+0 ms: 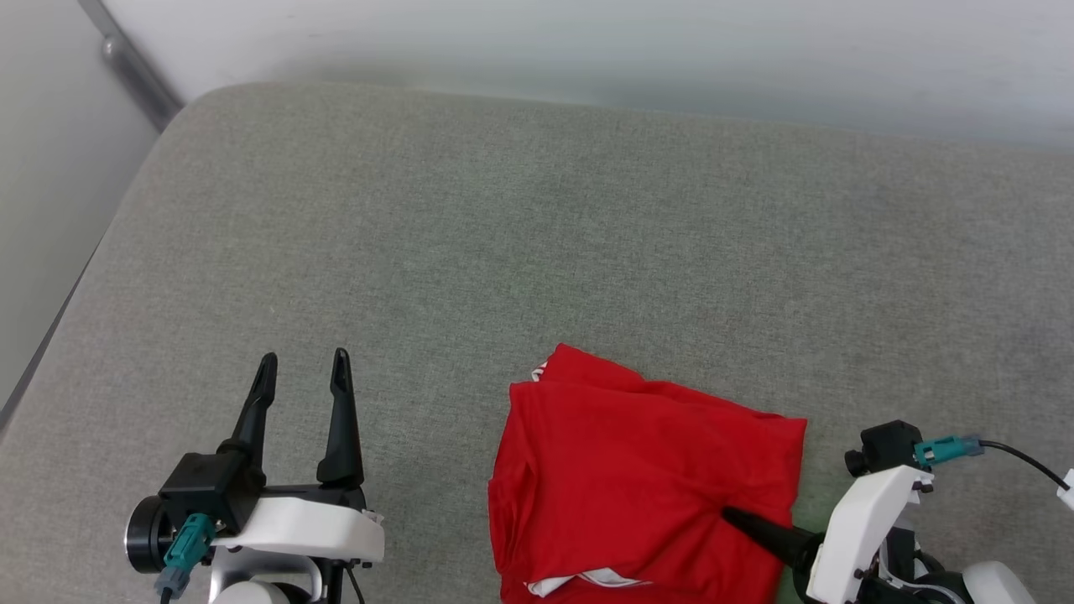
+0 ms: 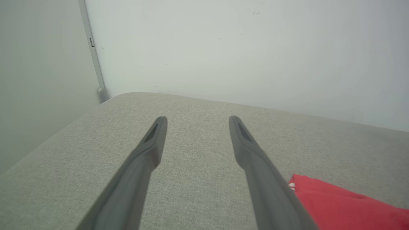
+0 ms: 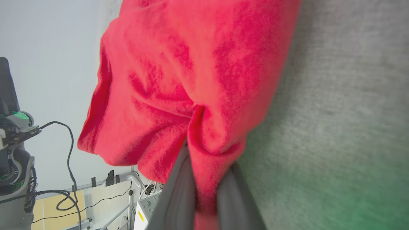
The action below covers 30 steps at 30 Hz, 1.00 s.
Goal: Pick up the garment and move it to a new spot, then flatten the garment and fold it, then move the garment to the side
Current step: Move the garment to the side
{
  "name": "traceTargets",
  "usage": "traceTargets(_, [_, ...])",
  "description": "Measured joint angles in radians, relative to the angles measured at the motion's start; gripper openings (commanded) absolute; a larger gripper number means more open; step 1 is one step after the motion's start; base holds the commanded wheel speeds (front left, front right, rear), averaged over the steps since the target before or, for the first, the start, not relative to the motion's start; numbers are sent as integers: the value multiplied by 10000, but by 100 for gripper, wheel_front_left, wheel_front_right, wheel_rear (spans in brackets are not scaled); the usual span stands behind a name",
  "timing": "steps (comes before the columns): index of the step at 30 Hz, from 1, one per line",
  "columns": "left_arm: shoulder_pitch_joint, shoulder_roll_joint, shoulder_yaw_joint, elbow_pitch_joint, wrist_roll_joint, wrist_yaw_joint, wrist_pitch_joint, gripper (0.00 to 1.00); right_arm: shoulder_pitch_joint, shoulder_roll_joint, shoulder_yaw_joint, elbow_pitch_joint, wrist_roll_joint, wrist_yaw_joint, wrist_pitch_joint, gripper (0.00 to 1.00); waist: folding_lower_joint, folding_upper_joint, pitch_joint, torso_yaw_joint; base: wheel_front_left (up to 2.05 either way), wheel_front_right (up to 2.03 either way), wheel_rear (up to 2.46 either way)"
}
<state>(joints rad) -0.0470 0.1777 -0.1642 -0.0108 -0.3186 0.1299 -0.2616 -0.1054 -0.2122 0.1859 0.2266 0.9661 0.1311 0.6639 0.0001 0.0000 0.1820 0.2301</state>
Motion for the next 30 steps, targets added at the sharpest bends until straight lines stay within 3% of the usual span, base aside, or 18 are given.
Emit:
traceTargets(8, [86,-119,265,136,257,-291,-4,100,-215,-585,888,-385,-558,-2,-704,0,0,0,-394,-288,0,0,0])
traceTargets(16, [419,-121,433,144,330,-418,-13,100,-461,-1108,1168,69,-2203,-2,-823,0,0,0,-926,-1022,0,0,0])
traceTargets(25, [594,-104,431,0,424,-481,-13,100,-1339,-1469,1189,570,-3120,0,-610,0,-1,0,-1046,-2786,0,0,0])
traceTargets(30, [256,-33,265,-217,591,-594,-12,100,-2304,-1555,1306,1244,-3348,2,-1051,0,-1,0,-809,-4042,0,0,0])
